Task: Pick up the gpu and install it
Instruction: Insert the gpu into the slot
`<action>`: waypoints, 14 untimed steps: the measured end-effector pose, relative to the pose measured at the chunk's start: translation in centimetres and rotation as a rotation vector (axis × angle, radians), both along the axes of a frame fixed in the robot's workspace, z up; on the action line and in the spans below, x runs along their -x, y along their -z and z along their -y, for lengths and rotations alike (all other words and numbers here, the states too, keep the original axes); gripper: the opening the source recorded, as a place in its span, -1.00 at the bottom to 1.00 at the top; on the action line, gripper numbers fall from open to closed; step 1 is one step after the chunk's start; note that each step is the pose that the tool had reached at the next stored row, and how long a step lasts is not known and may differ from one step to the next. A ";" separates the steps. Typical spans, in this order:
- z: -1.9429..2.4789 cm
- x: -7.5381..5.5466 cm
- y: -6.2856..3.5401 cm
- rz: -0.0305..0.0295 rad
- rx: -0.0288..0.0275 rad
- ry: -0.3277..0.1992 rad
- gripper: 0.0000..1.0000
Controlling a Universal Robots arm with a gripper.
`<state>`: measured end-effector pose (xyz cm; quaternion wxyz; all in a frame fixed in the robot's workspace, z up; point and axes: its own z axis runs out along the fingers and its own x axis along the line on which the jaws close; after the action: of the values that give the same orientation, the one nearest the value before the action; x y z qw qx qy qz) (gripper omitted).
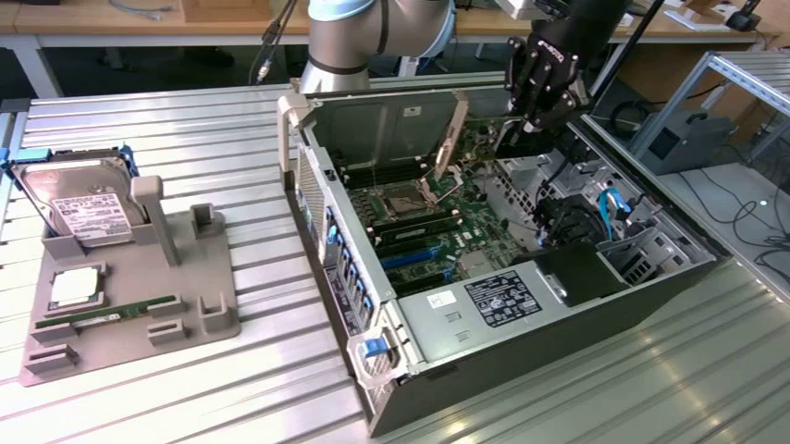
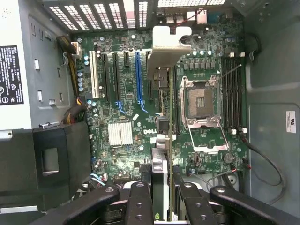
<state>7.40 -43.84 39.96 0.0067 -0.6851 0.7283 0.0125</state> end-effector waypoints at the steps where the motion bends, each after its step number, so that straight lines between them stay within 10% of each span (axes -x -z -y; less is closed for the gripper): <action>1: 0.00 0.0 0.00 0.0000 0.0000 0.000 -0.46; 14: 0.04 0.7 1.06 0.0000 -0.0001 0.000 -0.46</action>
<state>6.70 -43.88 38.90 0.0067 -0.6851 0.7283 0.0125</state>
